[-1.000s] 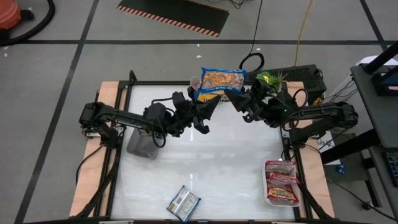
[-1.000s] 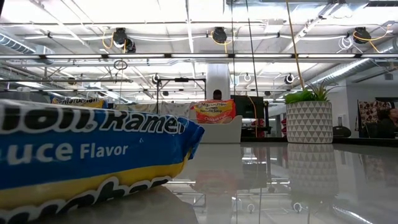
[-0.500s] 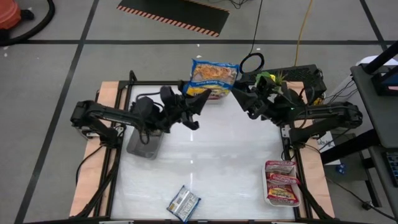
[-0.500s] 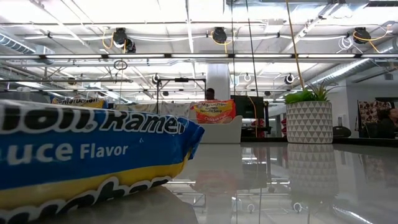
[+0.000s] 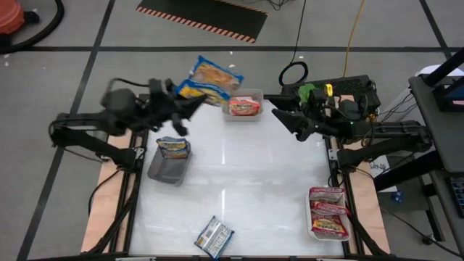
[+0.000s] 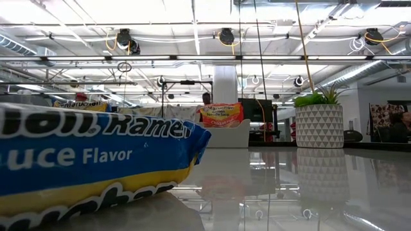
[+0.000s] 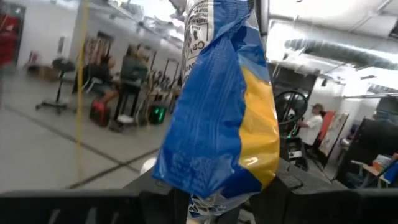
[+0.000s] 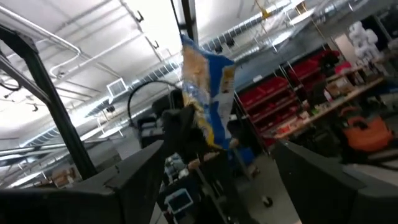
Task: Sort Maruchan noodles
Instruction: Put the left blue noodle pack into the black bin
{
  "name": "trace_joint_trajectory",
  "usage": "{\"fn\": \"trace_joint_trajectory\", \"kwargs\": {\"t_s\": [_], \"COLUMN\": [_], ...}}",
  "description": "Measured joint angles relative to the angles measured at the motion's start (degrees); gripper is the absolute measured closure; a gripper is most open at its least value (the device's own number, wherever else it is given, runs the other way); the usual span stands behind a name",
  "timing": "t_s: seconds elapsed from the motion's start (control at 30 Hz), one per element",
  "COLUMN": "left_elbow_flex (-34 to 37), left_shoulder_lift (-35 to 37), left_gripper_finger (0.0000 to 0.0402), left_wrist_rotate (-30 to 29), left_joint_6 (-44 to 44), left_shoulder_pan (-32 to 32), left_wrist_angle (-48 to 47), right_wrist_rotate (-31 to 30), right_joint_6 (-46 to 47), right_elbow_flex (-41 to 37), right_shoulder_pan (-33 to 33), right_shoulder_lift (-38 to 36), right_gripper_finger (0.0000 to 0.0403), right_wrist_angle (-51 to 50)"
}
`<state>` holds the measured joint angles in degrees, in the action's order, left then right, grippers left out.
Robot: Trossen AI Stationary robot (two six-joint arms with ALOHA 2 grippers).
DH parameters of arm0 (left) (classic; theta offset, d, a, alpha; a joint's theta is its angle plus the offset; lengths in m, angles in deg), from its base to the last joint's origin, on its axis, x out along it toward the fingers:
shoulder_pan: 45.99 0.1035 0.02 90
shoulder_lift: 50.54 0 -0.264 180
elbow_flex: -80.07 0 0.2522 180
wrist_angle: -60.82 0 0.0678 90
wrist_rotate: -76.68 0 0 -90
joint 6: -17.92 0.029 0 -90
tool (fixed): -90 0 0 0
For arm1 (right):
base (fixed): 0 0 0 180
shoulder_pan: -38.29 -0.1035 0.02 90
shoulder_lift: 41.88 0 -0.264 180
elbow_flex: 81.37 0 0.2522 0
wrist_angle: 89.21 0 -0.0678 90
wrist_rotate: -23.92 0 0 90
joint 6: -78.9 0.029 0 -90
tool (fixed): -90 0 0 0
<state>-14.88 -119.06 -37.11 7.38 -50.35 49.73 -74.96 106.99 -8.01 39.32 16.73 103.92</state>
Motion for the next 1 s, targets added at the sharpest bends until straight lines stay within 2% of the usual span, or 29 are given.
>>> {"fn": "trace_joint_trajectory", "kwargs": {"t_s": [0.17,0.37,0.57,0.67,0.9,1.0], "left_elbow_flex": [0.0,-2.0,-13.2,-16.4,-16.7,-14.7], "left_shoulder_lift": [8.0,12.9,10.2,8.1,2.8,0.8], "left_gripper_finger": [0.0275,0.0275,0.0275,0.0275,0.0275,0.0275], "left_wrist_rotate": [-0.9,-0.9,3.3,6.0,17.0,23.0], "left_joint_6": [-6.5,-7.4,-9.7,-12.8,-13.7,-9.9], "left_shoulder_pan": [1.8,2.2,2.2,2.2,2.2,2.2], "left_wrist_angle": [-14.6,-28.0,-59.2,-73.3,-93.7,-91.1], "right_wrist_rotate": [1.3,1.6,1.6,1.5,1.5,1.5], "right_joint_6": [1.9,3.6,5.5,6.8,8.9,8.5], "right_elbow_flex": [0.0,0.0,0.0,0.0,0.0,0.0], "right_shoulder_pan": [0.0,0.0,0.0,0.0,0.0,0.0], "right_shoulder_lift": [-1.1,-1.0,-0.8,-0.9,-0.7,-0.7], "right_gripper_finger": [0.0112,0.0112,0.0112,0.0112,0.0112,0.0112], "right_wrist_angle": [-3.2,-3.7,-4.6,-7.1,-10.7,-10.5]}}
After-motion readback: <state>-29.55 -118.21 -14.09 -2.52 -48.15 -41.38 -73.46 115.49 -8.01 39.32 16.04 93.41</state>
